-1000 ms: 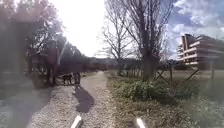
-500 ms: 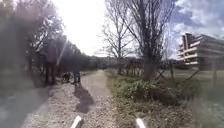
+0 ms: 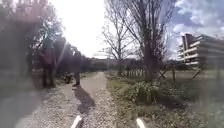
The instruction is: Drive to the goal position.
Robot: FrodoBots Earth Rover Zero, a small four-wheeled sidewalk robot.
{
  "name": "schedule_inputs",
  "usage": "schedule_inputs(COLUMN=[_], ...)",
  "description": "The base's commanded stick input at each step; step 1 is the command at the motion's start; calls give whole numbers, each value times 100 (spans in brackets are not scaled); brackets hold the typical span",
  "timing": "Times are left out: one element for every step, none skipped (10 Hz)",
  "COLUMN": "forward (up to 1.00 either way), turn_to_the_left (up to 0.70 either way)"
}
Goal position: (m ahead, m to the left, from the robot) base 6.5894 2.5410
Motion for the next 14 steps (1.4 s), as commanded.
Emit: schedule_inputs(forward=[50,50,50,50,50,50,50,50,50,50,50,50,50,50], turn_to_the_left=[0,0,0,0,0,0,0,0,0,0,0,0,0,0])
